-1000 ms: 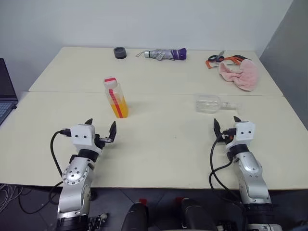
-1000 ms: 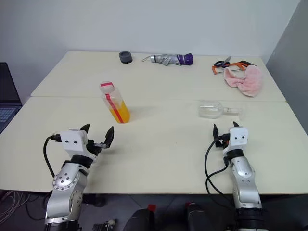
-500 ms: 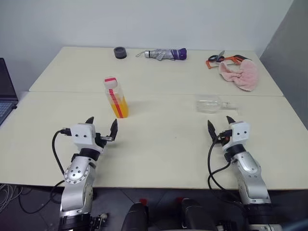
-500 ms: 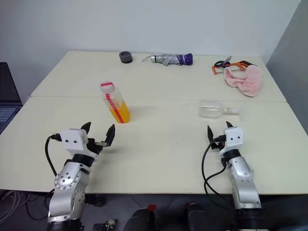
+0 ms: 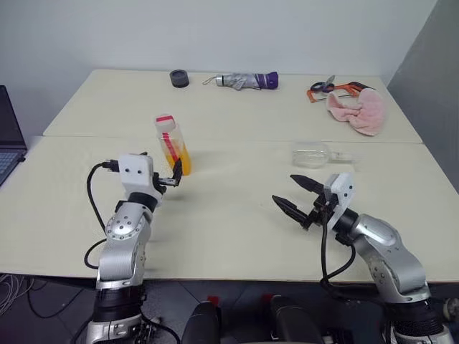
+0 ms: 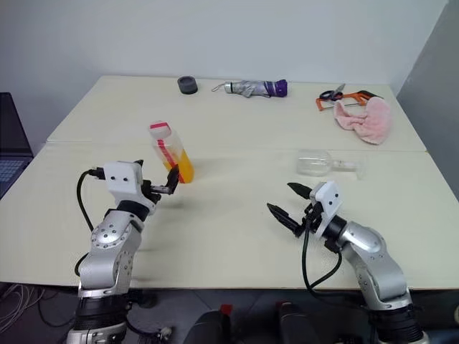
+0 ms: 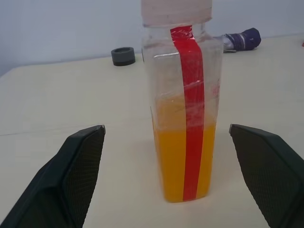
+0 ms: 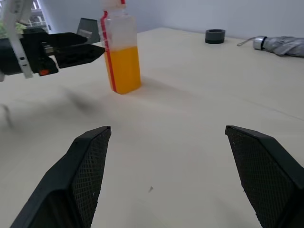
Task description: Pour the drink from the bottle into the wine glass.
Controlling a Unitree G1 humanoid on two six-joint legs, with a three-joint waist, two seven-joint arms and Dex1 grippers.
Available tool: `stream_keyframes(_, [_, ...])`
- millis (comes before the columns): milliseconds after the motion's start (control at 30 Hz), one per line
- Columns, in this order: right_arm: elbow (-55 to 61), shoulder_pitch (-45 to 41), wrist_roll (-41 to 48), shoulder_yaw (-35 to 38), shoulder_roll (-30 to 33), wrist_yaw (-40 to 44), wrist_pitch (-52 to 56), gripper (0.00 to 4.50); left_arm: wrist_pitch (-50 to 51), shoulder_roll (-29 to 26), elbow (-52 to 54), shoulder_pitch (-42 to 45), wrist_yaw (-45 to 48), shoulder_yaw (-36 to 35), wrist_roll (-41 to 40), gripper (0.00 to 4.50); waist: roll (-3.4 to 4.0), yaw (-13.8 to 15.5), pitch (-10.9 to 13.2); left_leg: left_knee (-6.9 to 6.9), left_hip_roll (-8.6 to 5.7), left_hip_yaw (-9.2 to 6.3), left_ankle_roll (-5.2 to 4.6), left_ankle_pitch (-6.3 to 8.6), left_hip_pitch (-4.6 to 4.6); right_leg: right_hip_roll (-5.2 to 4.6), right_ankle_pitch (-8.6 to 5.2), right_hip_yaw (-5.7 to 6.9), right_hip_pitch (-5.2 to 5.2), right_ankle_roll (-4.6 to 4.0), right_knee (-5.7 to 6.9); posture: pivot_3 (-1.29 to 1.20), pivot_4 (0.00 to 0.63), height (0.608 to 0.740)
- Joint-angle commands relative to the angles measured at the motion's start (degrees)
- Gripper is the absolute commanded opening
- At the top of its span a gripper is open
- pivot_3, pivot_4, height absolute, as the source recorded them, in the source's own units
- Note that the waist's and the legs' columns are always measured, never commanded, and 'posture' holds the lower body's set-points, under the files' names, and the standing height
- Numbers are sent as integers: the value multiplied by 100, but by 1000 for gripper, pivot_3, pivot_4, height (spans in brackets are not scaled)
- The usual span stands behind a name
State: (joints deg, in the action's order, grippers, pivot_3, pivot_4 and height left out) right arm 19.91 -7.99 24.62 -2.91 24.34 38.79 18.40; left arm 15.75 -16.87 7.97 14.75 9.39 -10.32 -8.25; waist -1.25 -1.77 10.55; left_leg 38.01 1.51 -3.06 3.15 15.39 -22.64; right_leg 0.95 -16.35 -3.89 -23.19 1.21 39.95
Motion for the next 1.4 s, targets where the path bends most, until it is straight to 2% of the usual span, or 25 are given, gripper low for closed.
stream_keyframes(33, [171, -92, 110, 14, 25, 104, 24, 4120, 21, -14, 26, 282, -81, 54, 102, 4481, 0, 1, 0, 0, 0, 0, 0, 0, 0, 0, 0, 0, 0, 0, 0, 0, 150, 740])
stream_keyframes(700, [-206, -330, -115, -38, -28, 267, -238, 4120, -197, 48, -1049, 1386, -169, 146, 243, 4481, 0, 3, 0, 1, -1, -2, 1, 0, -2, -2, 0, 4, -1, 0, 0, 0, 150, 740])
stream_keyframes(1400, [-162, -509, -53, 38, -44, 136, 18, 4120, -125, 99, -1373, 1763, -340, 73, 220, 4481, 0, 3, 0, 2, -1, -3, 1, 0, -4, -3, 0, 5, -1, 0, 0, 0, 150, 740])
